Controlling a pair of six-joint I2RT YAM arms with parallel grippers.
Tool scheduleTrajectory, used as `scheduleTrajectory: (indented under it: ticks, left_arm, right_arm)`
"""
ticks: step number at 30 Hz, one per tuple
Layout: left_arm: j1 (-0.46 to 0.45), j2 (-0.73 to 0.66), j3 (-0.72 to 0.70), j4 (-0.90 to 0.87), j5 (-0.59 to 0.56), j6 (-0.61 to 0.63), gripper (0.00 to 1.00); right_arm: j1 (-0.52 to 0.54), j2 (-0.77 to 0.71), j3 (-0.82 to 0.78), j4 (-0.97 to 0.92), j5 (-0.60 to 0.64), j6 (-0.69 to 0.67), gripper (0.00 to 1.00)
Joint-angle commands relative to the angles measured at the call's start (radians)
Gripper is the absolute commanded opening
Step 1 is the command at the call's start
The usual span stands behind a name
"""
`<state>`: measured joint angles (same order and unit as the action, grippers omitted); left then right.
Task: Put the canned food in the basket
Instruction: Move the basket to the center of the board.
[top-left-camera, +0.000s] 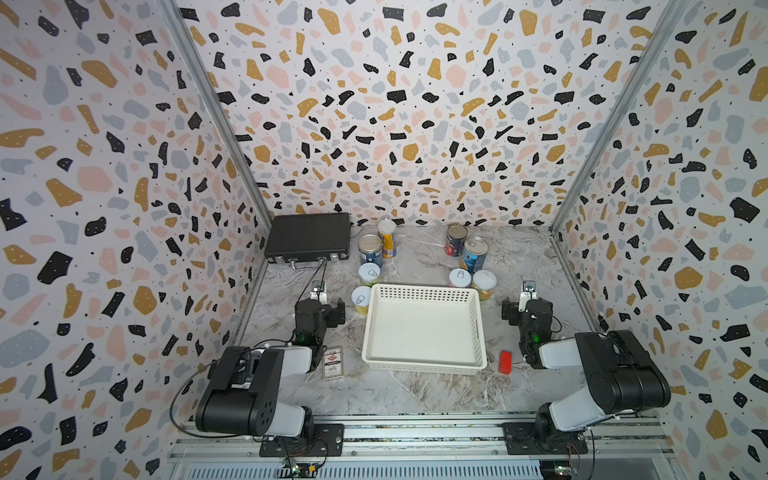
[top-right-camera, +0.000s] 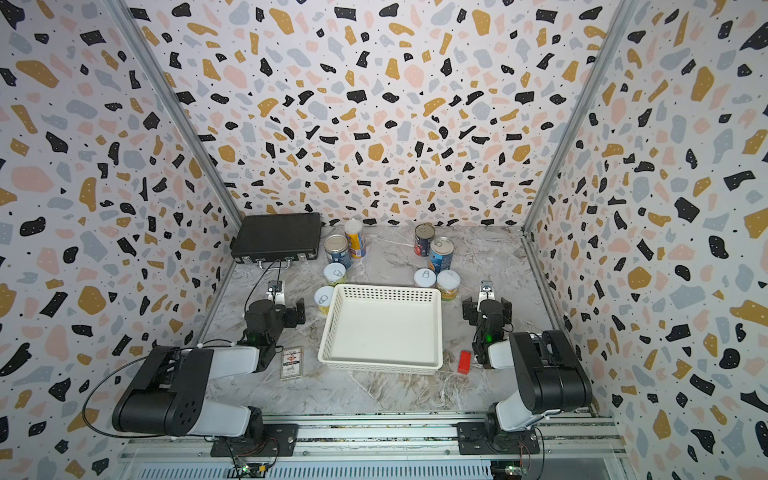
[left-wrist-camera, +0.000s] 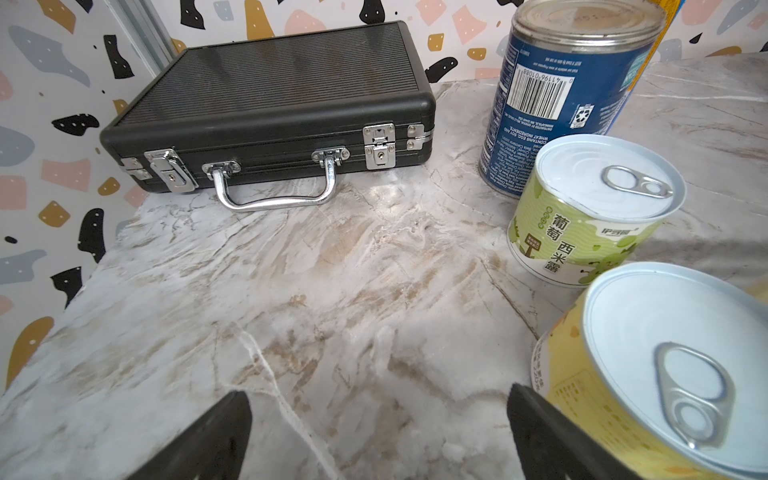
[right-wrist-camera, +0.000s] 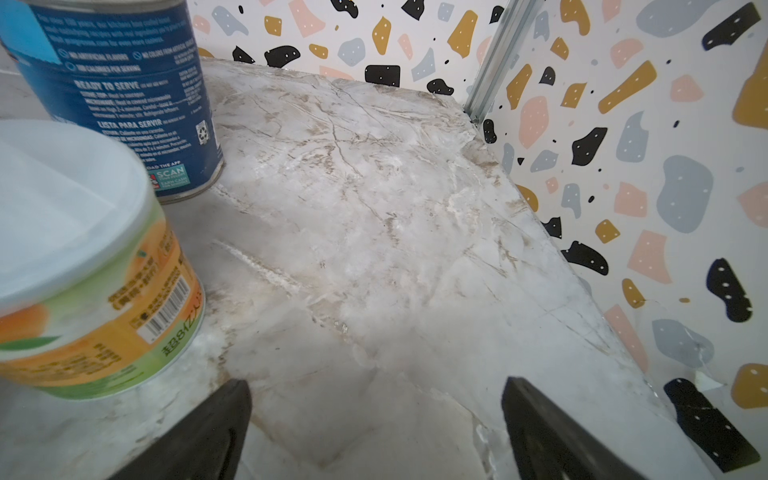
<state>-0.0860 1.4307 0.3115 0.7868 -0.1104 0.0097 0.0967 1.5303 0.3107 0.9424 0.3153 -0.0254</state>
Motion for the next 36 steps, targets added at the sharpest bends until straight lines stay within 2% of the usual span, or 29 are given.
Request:
scheduleTrajectory:
  ticks: [1,5,7,8,9,11,15,17,21,23,26,29,32,35,36]
  left_arm:
    - [-0.001,-0.045,0.011,0.025,0.029,0.019,1.00]
    - [-0.001,-0.172,0.085,-0.212,-0.073,-0.023,1.00]
    - [-0.002,-0.188,0.106,-0.262,-0.041,-0.012,1.00]
    - [-0.003,-0.194,0.113,-0.275,-0.017,-0.005,1.00]
    - [-0.002,-0.201,0.119,-0.286,-0.006,-0.001,1.00]
    - [-0.001,-0.226,0.132,-0.321,-0.001,-0.004,1.00]
    - [-0.002,-0.310,0.151,-0.390,-0.040,-0.107,1.00]
    - [-0.001,-0.367,0.169,-0.465,-0.068,-0.192,1.00]
    - [-0.003,-0.480,0.293,-0.781,-0.132,-0.412,1.00]
    - [-0.002,-0.508,0.373,-0.957,-0.129,-0.514,1.00]
    - [-0.001,-0.534,0.450,-1.088,-0.001,-0.575,1.00]
    - [-0.001,-0.565,0.498,-1.145,0.161,-0.520,1.00]
    - [-0.001,-0.617,0.475,-1.133,0.216,-0.536,1.00]
    - [0.007,-0.670,0.416,-1.159,0.150,-0.655,1.00]
    - [0.022,-0.677,0.401,-1.156,0.173,-0.681,1.00]
  right_arm:
    - [0.016,-0.061,-0.011,0.014,0.054,0.007,1.00]
    - [0.036,-0.071,-0.038,0.072,0.080,-0.015,1.00]
    - [0.100,-0.161,0.028,-0.071,0.309,-0.020,1.00]
    - [0.110,-0.234,0.088,-0.227,0.344,-0.011,1.00]
    - [0.110,-0.308,0.141,-0.360,0.322,0.005,1.00]
    - [0.110,-0.423,0.192,-0.509,0.244,0.054,1.00]
    - [0.110,-0.568,0.199,-0.601,0.147,0.178,1.00]
    - [0.110,-0.590,0.282,-0.771,0.114,0.232,1.00]
    - [0.110,-0.549,0.512,-1.148,-0.056,0.288,1.00]
    - [0.110,-0.529,0.565,-1.221,-0.142,0.353,1.00]
    - [0.110,-0.484,0.657,-1.351,-0.261,0.451,1.00]
    - [0.110,-0.455,0.756,-1.508,-0.409,0.486,1.00]
    - [0.110,-0.490,0.720,-1.517,-0.546,0.515,1.00]
    - [0.109,-0.548,0.620,-1.436,-0.690,0.495,1.00]
    - [0.109,-0.556,0.616,-1.437,-0.703,0.491,1.00]
